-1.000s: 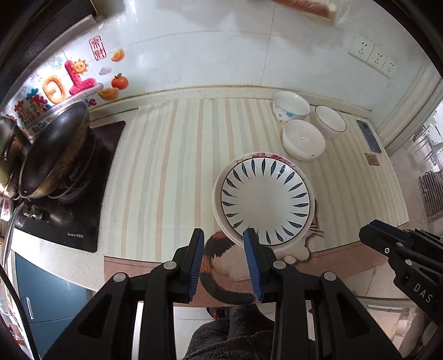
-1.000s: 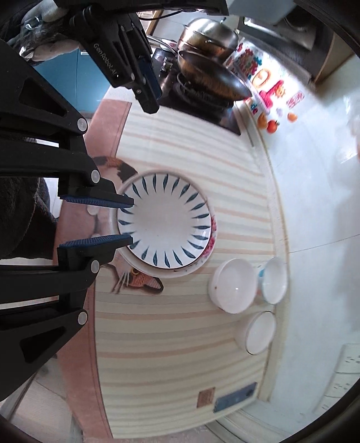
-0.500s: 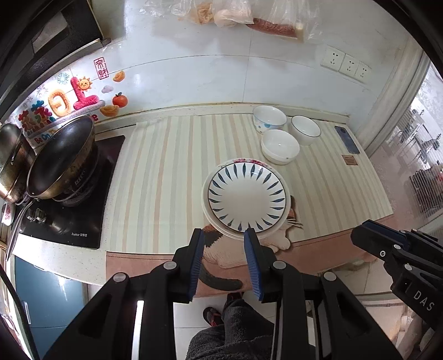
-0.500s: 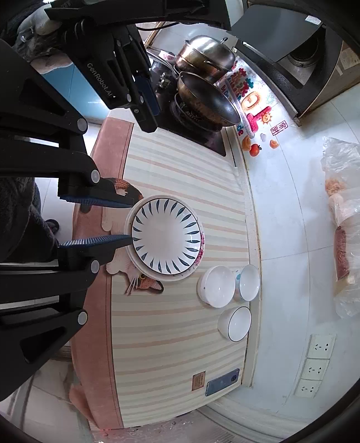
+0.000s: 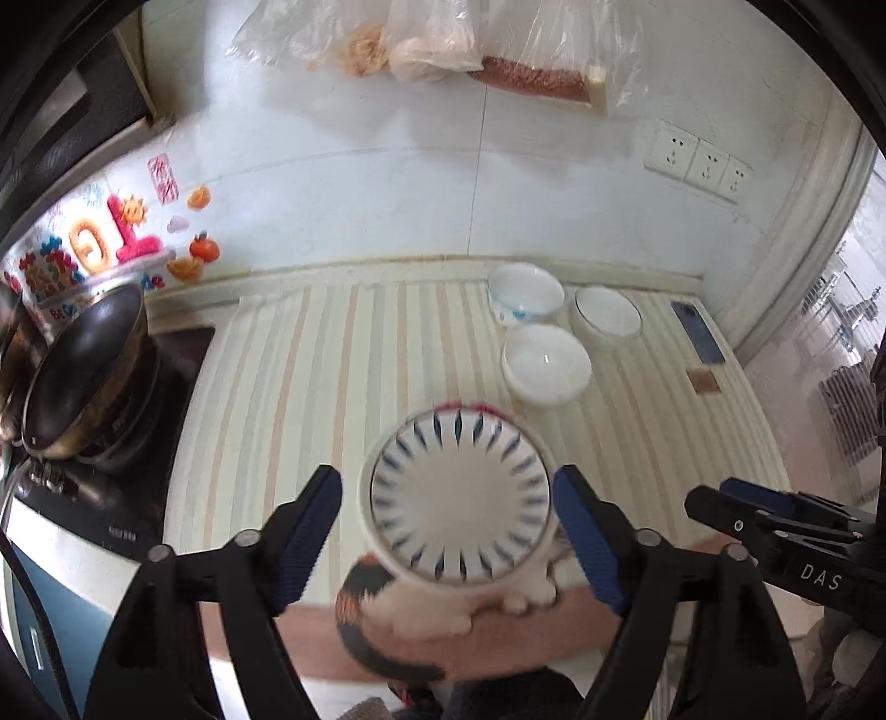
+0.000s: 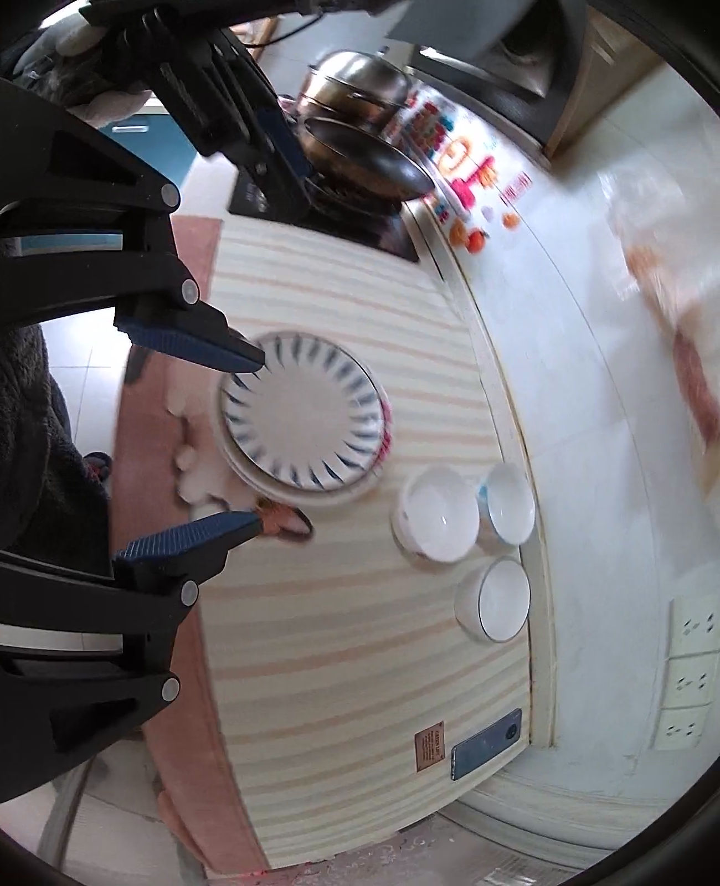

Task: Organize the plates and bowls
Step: 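Move the right gripper toward the white bowls beside the wall, then close the right gripper on the rim of the pink-flower white bowl, then lift the pink-flower bowl with the right gripper toward the plate stack, then nest the pink-flower bowl into the black-rim white bowl with the right gripper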

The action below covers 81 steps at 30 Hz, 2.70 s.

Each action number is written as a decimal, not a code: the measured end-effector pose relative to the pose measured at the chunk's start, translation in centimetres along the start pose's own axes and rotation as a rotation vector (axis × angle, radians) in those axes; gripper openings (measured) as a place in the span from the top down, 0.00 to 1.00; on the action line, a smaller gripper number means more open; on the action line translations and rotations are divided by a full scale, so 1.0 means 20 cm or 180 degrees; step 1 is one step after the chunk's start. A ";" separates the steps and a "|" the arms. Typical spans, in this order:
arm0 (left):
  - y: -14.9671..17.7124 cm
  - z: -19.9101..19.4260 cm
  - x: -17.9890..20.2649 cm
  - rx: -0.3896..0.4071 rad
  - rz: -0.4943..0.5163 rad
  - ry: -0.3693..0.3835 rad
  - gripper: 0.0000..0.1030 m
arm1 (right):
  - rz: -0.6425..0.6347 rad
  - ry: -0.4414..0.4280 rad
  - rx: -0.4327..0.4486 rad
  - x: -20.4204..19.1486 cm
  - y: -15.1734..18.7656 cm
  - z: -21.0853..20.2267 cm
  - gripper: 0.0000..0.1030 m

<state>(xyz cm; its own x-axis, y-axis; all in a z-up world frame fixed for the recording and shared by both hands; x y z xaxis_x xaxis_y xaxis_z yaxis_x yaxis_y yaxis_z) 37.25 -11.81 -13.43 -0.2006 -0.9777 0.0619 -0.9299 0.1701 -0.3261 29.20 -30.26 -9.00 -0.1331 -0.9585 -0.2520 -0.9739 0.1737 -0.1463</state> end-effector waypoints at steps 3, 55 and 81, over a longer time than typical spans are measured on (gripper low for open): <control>-0.18 0.13 0.08 0.0022 -0.0031 -0.0015 0.24 | 0.0053 -0.0054 -0.0137 0.16 -0.19 0.10 0.46; -0.26 1.08 0.87 -0.1577 0.0315 0.0378 0.77 | 0.0239 -0.0376 -0.1149 1.00 -0.67 0.74 0.85; -0.69 1.01 0.87 -0.1250 0.0063 0.0380 0.69 | 0.0462 -0.0605 -0.0995 1.26 -0.83 0.54 0.70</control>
<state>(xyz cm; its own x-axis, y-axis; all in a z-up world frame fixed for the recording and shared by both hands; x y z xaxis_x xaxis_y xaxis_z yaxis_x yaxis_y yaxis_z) 52.85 -33.69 -26.92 -0.2325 -0.9566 0.1757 -0.9679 0.2453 0.0551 44.11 -54.81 -23.28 -0.2657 -0.8650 -0.4256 -0.9604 0.1991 0.1949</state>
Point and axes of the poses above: each gripper's, at about its wrist camera, not at the fingertips, and z roughly the way its jaws point, x to its right, y to its underside, the point moved 5 cm from there along z, roughly the way its jaws point, and after that the axes turned 14 degrees about -x, right-handed, at the moved point
